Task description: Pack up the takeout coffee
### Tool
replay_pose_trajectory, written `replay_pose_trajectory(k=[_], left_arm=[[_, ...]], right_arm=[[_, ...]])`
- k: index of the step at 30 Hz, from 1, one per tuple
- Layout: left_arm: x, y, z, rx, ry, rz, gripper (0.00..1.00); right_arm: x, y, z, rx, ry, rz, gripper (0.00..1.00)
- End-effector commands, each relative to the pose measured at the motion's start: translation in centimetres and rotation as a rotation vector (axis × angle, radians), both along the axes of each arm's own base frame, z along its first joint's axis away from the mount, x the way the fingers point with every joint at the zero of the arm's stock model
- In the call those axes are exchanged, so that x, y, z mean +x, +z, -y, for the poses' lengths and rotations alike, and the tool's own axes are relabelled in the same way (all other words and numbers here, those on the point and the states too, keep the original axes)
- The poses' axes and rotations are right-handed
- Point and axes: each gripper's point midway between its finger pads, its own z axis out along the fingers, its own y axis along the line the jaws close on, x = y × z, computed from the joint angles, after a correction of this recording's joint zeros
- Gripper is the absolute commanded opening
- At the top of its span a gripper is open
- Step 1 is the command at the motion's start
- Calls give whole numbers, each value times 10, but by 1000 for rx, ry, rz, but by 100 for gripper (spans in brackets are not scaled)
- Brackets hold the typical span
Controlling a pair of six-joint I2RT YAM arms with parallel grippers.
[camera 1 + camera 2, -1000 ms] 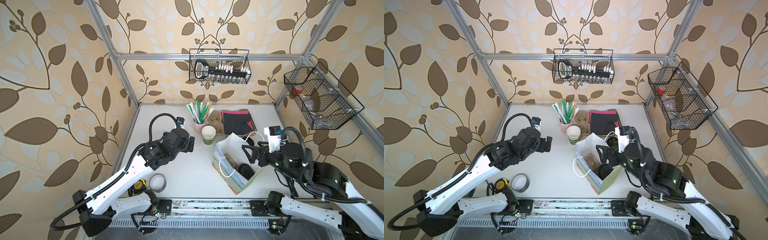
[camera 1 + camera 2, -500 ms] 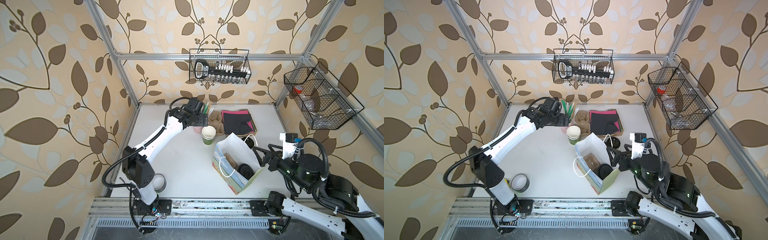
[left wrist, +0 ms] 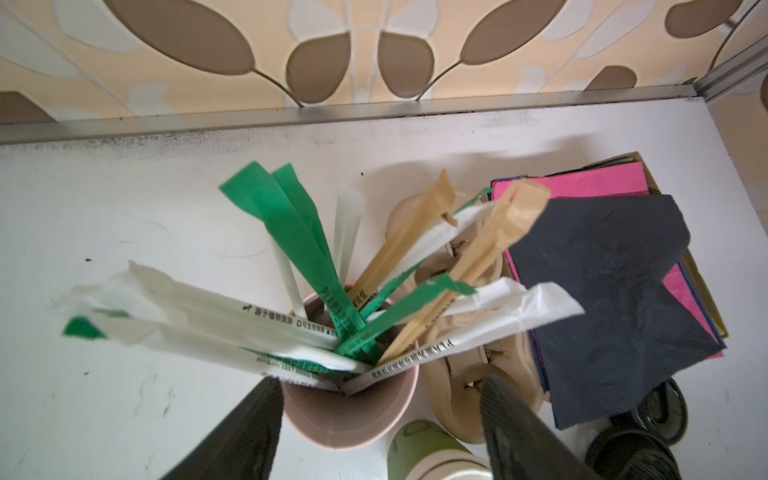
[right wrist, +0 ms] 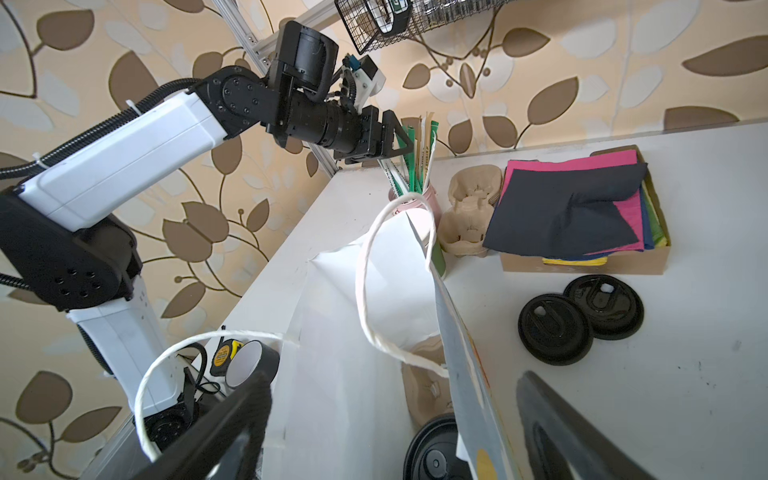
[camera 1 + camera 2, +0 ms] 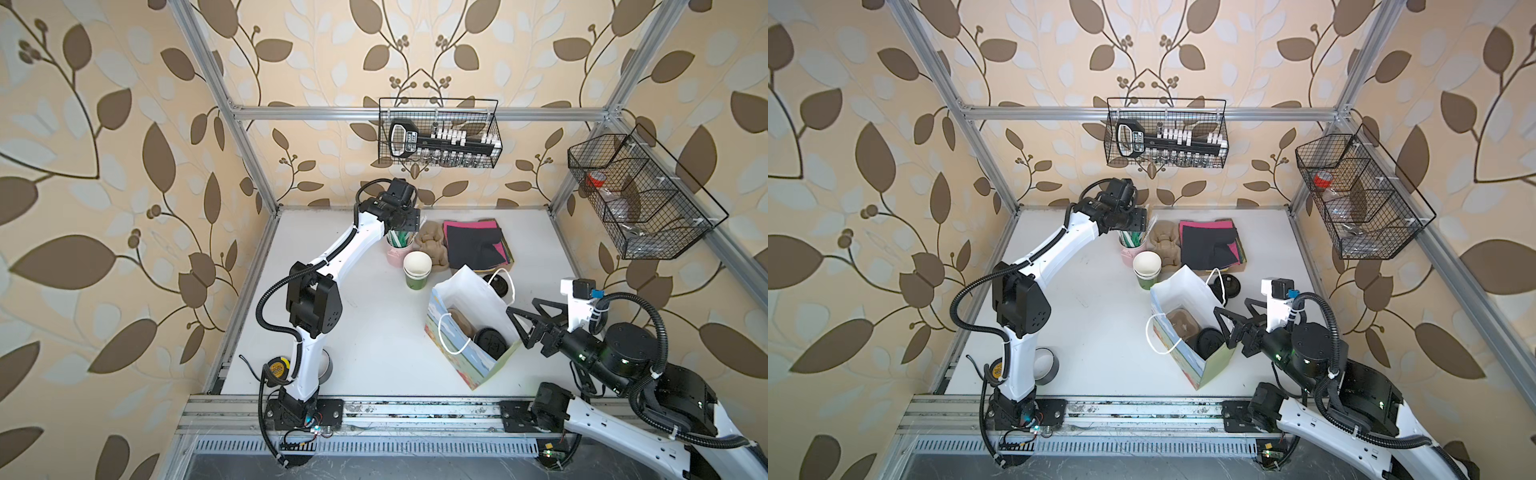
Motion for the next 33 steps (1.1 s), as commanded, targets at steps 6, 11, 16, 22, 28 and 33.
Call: replay_pose_trajectory(k=[6, 11, 16, 22, 28, 33], left_arm=[[27, 18, 4, -2, 2, 110, 63], [31, 11, 8, -18, -1, 104, 56], [35, 9, 12, -29, -2, 102, 47], [38, 7, 17, -49, -4, 95, 36], [39, 7, 17, -46, -5, 93, 29], [37, 13, 16, -54, -1, 98, 17]], right_arm=[[-9, 4, -4, 37, 64, 39, 91], [-9, 0, -8, 29, 80, 36, 90], [-11, -1, -8, 36, 89, 39, 90], [-10, -5, -10, 34, 91, 33, 90], [-10, -7, -12, 44, 99, 29, 89], [-10, -6, -13, 47, 100, 28, 89]])
